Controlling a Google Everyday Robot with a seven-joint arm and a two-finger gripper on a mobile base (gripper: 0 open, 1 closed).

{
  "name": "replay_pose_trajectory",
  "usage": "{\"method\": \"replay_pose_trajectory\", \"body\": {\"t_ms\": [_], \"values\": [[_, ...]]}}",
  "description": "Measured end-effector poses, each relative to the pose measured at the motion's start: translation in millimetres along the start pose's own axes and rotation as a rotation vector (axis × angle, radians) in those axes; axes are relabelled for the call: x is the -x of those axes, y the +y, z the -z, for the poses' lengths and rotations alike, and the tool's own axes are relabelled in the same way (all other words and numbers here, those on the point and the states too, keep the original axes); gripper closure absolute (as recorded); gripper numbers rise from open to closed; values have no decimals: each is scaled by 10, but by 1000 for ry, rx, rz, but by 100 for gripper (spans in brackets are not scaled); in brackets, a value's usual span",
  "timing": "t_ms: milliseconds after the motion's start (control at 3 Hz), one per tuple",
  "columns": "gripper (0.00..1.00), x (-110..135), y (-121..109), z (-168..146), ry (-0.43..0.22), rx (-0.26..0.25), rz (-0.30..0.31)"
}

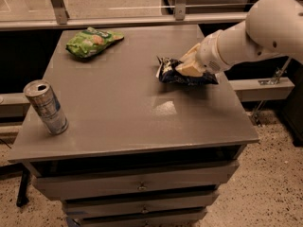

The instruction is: Move blue chip bag near green rice chip bag

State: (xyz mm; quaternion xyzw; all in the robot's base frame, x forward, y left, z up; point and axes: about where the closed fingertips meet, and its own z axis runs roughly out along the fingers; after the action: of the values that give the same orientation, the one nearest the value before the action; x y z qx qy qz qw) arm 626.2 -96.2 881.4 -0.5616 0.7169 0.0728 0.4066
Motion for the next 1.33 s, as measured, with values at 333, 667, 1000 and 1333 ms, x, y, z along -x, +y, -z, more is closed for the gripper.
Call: {"method": "replay_pose_trajectory", "body": {"t_ms": [333, 667, 1000, 1333], "values": [[100, 133, -46, 150, -32, -35, -8], [100, 173, -131, 557, -29, -80, -36], [100, 184, -129, 591, -27, -82, -35], [100, 336, -136, 508, -66, -91, 6]]}}
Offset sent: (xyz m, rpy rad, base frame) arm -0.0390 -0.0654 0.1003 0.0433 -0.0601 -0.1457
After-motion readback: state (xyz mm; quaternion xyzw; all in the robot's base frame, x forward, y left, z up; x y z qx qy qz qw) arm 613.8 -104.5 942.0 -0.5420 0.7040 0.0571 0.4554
